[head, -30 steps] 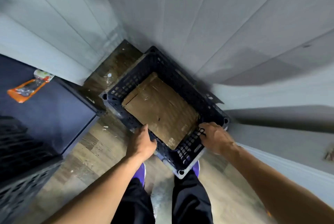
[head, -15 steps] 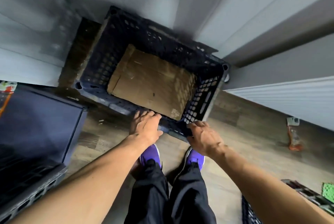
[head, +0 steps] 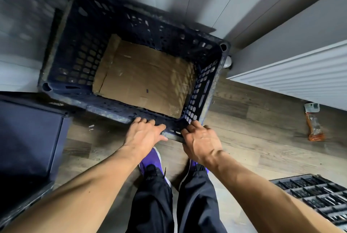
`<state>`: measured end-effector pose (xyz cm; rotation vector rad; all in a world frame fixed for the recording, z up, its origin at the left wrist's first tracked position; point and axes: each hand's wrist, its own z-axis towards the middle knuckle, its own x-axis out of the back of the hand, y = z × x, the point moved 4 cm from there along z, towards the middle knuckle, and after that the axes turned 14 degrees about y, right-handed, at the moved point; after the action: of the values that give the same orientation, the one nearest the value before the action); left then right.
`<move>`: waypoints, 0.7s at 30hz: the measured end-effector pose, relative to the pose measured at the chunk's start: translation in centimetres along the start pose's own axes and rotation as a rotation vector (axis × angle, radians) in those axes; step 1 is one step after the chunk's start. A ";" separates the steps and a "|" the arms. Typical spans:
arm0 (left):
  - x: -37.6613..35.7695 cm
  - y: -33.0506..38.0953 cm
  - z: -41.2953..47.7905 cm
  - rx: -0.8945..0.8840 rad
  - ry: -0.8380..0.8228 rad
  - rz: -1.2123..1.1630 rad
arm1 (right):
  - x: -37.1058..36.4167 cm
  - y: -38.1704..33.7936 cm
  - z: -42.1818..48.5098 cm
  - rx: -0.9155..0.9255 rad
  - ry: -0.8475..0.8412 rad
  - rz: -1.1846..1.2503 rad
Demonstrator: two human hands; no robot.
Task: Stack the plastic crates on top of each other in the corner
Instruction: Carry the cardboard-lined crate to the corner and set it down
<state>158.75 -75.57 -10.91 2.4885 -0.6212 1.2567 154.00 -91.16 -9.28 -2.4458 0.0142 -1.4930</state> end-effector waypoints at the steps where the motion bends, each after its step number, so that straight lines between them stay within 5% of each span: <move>1: 0.2 0.1 0.0 -0.008 0.008 0.023 | 0.1 0.1 0.1 -0.009 0.003 -0.001; 21: 2.9 2.0 -1.3 0.128 0.208 -0.390 | 4.1 2.7 -0.5 -0.140 -0.105 0.143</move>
<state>158.41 -77.44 -7.71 2.3755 -0.0024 1.4028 155.83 -94.47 -6.17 -2.5682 0.2758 -1.3440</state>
